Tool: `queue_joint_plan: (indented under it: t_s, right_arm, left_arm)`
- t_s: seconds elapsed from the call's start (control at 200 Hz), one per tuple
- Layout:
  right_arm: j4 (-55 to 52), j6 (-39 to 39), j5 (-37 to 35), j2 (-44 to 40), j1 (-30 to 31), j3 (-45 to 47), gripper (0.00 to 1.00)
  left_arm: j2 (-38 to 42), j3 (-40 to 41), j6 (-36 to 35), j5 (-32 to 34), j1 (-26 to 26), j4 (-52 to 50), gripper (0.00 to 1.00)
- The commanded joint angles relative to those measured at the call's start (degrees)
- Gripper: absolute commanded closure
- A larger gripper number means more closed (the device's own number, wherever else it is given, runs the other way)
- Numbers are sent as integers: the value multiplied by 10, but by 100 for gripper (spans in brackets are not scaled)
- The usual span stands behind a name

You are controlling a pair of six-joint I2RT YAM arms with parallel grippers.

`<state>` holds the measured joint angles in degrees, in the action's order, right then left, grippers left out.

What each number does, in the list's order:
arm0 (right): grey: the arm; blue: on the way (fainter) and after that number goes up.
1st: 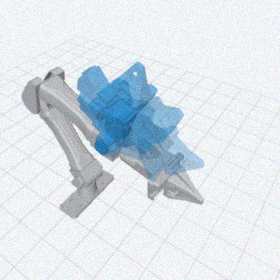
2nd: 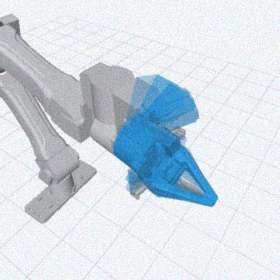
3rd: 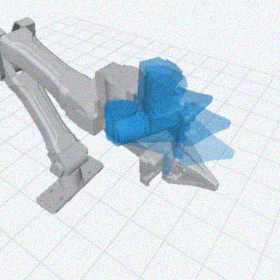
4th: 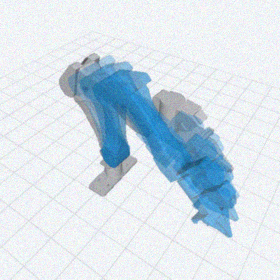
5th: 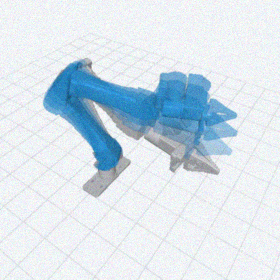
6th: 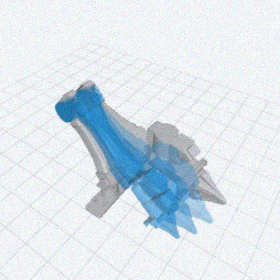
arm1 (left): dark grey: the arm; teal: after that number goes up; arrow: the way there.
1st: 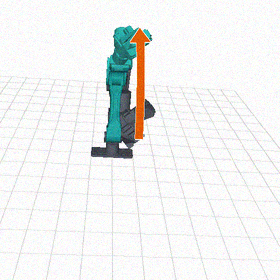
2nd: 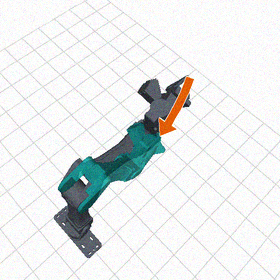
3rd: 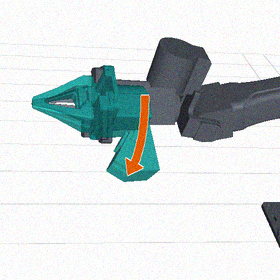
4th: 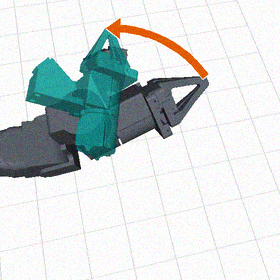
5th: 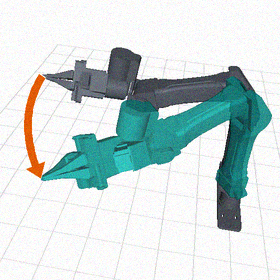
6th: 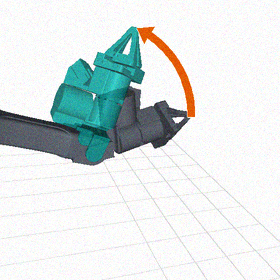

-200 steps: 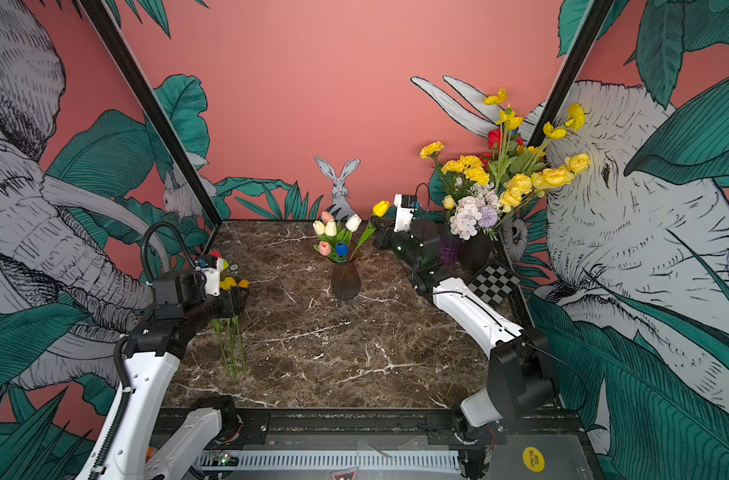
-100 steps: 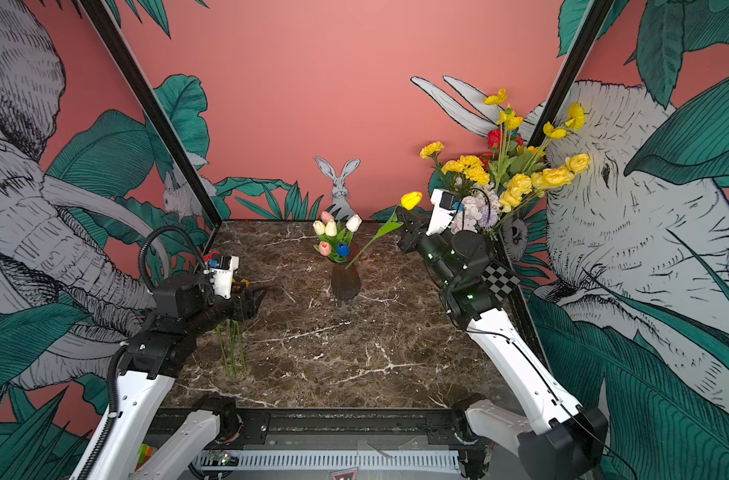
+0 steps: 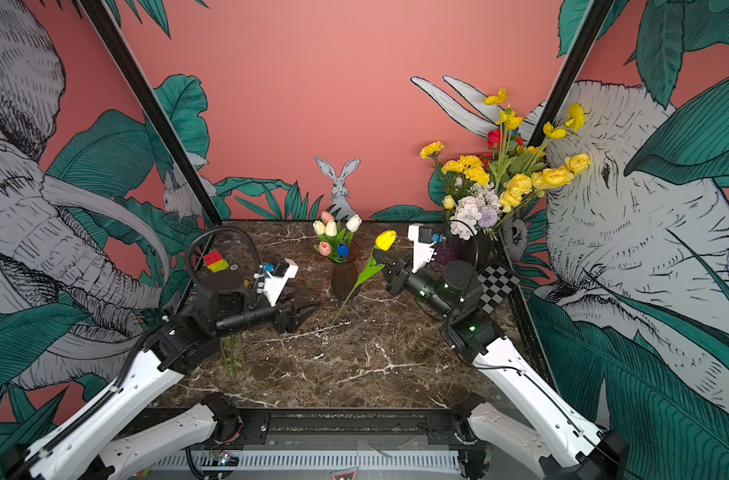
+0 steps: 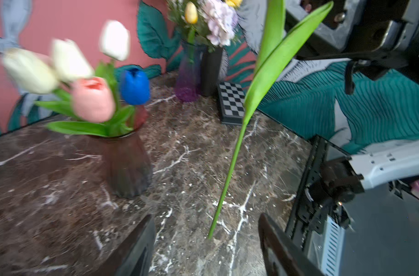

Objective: Pick out yellow flowers from the vase
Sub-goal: Pick up the flower from the vase.

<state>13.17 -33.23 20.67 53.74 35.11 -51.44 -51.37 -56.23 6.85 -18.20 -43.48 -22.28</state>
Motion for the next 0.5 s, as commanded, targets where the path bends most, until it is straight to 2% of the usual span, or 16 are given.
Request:
queue_joint_plan:
  t_s: [0.0,0.205,0.335,0.495]
  right_arm:
    - [62,-12,13,-1,26,13,100]
    - [83,-15,9,-3,57,30,100]
    - [106,-24,9,1,64,38,100]
    - [114,-24,-1,4,67,42,100]
  left_arm:
    - [-36,9,-18,9,-39,36,31]
    - [-58,41,-10,-29,-51,82,39]
    - [-69,46,-10,-50,-52,83,49]
    - [-75,49,-16,-58,-53,76,77]
